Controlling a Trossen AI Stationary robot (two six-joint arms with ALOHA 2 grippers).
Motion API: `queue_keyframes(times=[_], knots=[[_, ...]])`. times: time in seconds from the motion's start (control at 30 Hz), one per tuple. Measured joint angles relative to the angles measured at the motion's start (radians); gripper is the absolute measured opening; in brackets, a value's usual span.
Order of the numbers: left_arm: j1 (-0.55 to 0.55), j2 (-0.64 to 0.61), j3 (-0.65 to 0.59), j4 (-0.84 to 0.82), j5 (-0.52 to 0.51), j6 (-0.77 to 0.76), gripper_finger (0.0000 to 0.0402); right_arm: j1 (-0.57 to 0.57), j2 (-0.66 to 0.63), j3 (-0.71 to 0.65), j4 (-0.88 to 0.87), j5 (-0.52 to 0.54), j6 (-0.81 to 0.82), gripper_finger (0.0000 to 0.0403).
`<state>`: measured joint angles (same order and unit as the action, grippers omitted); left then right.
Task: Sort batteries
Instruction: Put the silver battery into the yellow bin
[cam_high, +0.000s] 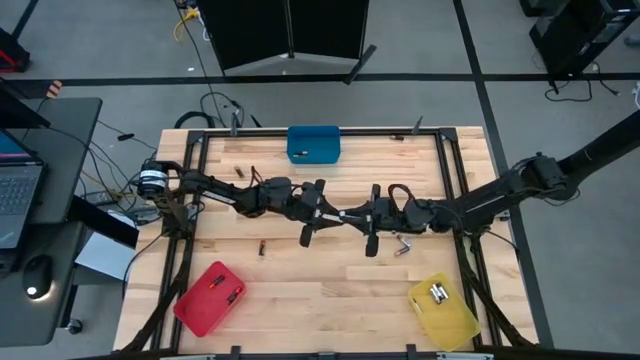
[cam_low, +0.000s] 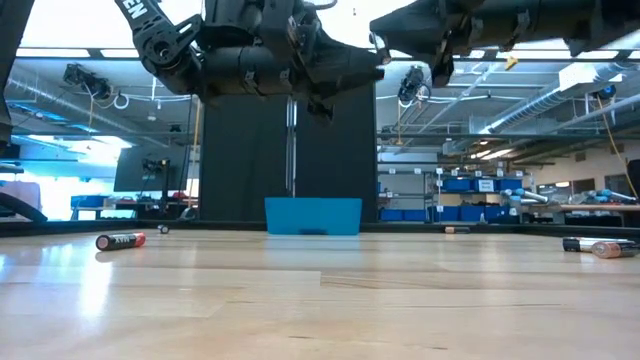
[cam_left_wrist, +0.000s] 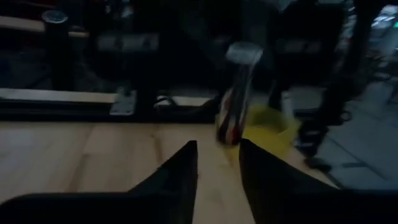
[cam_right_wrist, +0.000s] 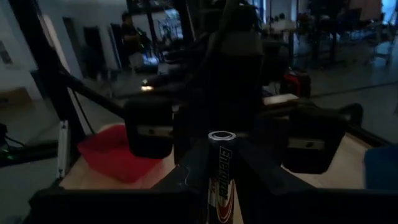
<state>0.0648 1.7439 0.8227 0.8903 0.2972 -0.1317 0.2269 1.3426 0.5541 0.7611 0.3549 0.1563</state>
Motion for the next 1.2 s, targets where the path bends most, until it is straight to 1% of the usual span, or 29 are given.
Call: queue_keyframes(times=[0.1,0.2,0.3,0.37,0.47,0.57,0.63,0.77,0.97,1.1,1.2], knots=[[0.002,0.001,-0.002,-0.021,-0.045,0.051,0.0141,0.012,-0.062,0.062,-0.202,0.026,0.006,0.0060],[0.003,0.001,-0.002,-0.036,-0.082,0.092,0.0146,0.032,-0.108,0.136,-0.425,0.060,0.034,0.0060],[0.007,0.001,-0.002,-0.062,-0.103,0.125,0.0147,0.065,-0.142,0.217,-0.649,0.097,0.111,0.0060],[0.010,0.001,-0.002,-0.060,-0.107,0.132,0.0148,0.096,-0.151,0.276,-0.835,0.106,0.206,0.0060],[0.014,0.000,-0.004,-0.059,-0.111,0.155,0.0148,0.152,-0.147,0.366,-1.126,0.122,0.394,0.0060],[0.026,-0.004,-0.004,-0.055,-0.112,0.157,0.0148,0.213,-0.130,0.431,-1.364,0.120,0.626,0.0060],[0.038,-0.004,-0.004,-0.054,-0.114,0.158,0.0149,0.261,-0.111,0.456,-1.500,0.087,0.796,0.0060],[0.063,-0.004,-0.004,-0.052,-0.114,0.180,0.0149,0.380,-0.072,0.466,-1.612,-0.008,1.100,0.0060],[0.106,-0.005,-0.004,-0.034,-0.083,0.201,0.0149,0.560,0.016,0.467,-1.648,-0.119,1.468,0.0060],[0.133,-0.005,-0.004,-0.020,-0.076,0.203,0.0149,0.646,0.086,0.467,-1.651,-0.206,1.670,0.0060],[0.151,-0.005,-0.004,-0.019,-0.047,0.201,0.0149,0.684,0.143,0.467,-1.659,-0.272,1.768,0.0060]])
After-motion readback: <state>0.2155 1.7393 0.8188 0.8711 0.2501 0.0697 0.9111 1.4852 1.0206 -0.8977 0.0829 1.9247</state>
